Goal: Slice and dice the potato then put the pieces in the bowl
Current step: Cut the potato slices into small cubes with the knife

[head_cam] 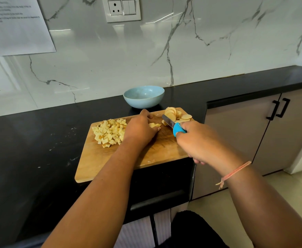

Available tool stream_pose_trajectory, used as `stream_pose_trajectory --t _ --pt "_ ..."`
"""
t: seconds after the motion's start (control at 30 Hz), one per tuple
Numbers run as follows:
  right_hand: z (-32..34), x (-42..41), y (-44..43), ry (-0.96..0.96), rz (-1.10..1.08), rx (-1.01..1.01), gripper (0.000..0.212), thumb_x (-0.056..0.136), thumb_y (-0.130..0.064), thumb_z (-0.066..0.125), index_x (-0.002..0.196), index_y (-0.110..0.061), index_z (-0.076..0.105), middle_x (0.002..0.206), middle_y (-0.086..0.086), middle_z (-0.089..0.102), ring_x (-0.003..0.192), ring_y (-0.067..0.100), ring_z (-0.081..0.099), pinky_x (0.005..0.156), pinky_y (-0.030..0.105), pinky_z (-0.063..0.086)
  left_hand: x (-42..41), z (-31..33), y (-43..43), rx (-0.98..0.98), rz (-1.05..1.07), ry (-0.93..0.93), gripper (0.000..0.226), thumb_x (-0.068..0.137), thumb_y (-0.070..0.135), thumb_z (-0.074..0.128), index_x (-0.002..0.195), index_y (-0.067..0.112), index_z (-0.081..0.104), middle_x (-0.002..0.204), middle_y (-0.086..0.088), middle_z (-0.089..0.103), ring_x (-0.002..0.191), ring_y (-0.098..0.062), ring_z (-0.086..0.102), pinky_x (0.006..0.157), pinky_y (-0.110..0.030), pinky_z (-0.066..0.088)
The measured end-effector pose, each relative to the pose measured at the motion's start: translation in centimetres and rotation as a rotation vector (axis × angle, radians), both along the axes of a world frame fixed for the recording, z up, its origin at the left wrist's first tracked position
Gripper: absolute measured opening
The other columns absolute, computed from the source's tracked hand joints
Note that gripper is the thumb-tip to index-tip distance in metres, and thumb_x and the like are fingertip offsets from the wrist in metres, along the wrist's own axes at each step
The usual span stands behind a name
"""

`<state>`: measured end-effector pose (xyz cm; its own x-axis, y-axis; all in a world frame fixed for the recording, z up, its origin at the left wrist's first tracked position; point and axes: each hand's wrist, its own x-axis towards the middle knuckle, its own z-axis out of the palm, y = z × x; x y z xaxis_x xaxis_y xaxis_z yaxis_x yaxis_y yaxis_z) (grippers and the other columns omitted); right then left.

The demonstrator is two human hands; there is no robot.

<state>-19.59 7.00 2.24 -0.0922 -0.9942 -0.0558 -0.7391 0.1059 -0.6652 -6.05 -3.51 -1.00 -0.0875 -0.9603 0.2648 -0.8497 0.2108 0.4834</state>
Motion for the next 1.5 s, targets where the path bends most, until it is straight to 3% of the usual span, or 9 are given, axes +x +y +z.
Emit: stream_pose_trajectory --t 0.17,0.4,0.53,0.77,0.93,1.13,1.27,1.4,1.5 --pt "-0.6 0.5 -0.3 0.048 0.003 0.022 0.035 0.094 -0.023 0.041 0.128 -0.014 0.044 0.072 0.007 0.054 0.052 0.017 0.054 0.053 0.03 0.05 0.0 0.0 -0.1 -0.002 0.02 -0.052 0.042 0.087 0.034 0.067 0.125 0.018 0.057 0.119 0.0 0.064 0.107 -0.017 0.059 0.084 -0.028 0.049" --pt "-0.9 1.1 -0.1 0.086 0.076 0.013 0.041 0.095 -0.023 0.04 0.135 -0.02 0.041 0.081 0.005 0.054 0.054 0.014 0.051 0.046 0.024 0.042 0.0 0.4 -0.2 0.05 0.042 -0.171 0.022 0.089 0.034 0.064 0.099 0.015 0.069 0.093 -0.001 0.067 0.081 -0.013 0.057 0.069 -0.024 0.046" --pt "-0.9 1.3 -0.3 0.101 0.081 -0.009 0.039 0.096 -0.025 0.039 0.135 -0.019 0.042 0.079 0.001 0.051 0.059 0.012 0.049 0.052 0.024 0.042 0.1 0.5 -0.2 0.05 0.037 -0.156 0.022 0.09 0.031 0.064 0.103 0.014 0.07 0.094 -0.002 0.066 0.085 -0.015 0.059 0.076 -0.025 0.05" --pt "-0.9 1.6 -0.7 0.176 0.053 -0.121 0.041 0.099 -0.03 0.037 0.139 -0.023 0.041 0.089 -0.005 0.051 0.076 0.014 0.053 0.072 0.032 0.053 0.3 0.6 -0.1 0.074 0.039 -0.153 0.021 0.093 0.029 0.06 0.101 0.012 0.07 0.087 -0.002 0.063 0.076 -0.012 0.053 0.067 -0.022 0.042" --pt "-1.4 2.3 -1.1 0.188 0.074 -0.062 0.04 0.1 -0.03 0.037 0.139 -0.022 0.04 0.089 -0.004 0.052 0.069 0.012 0.049 0.062 0.026 0.044 0.0 0.9 0.1 0.092 0.036 -0.144 0.028 0.095 0.027 0.057 0.118 0.015 0.067 0.11 -0.004 0.068 0.098 -0.017 0.061 0.08 -0.023 0.046" --pt "-0.2 3.4 -1.9 0.211 0.067 -0.004 0.025 0.095 -0.026 0.04 0.118 -0.02 0.048 0.077 -0.002 0.047 0.067 0.015 0.051 0.072 0.033 0.051 0.2 1.3 0.4 0.103 0.007 -0.178 0.033 0.096 0.025 0.056 0.126 0.015 0.062 0.125 -0.003 0.064 0.115 -0.018 0.057 0.099 -0.028 0.044" --pt "0.2 3.6 -3.0 0.202 0.078 0.017 0.026 0.094 -0.025 0.041 0.117 -0.016 0.049 0.074 -0.001 0.045 0.065 0.015 0.046 0.072 0.032 0.047 0.2 1.0 0.3 0.092 0.027 -0.139 0.03 0.095 0.022 0.057 0.123 0.015 0.065 0.12 -0.003 0.066 0.11 -0.017 0.06 0.096 -0.027 0.046" --pt "-0.1 3.3 -2.3 0.237 0.11 0.011 0.031 0.095 -0.025 0.04 0.124 -0.016 0.048 0.077 -0.003 0.046 0.079 0.018 0.054 0.069 0.03 0.046 0.0 0.8 0.3 0.096 0.062 -0.088 0.028 0.094 0.022 0.058 0.12 0.014 0.067 0.118 -0.003 0.067 0.109 -0.018 0.06 0.094 -0.028 0.048" --pt "-0.3 3.0 -1.1 0.249 0.125 0.022 0.035 0.096 -0.025 0.039 0.13 -0.019 0.045 0.079 -0.003 0.047 0.07 0.016 0.052 0.069 0.032 0.05 -0.1 0.8 0.3 0.098 0.068 -0.06 0.026 0.095 0.023 0.058 0.116 0.013 0.069 0.115 -0.003 0.068 0.107 -0.018 0.06 0.094 -0.029 0.049"
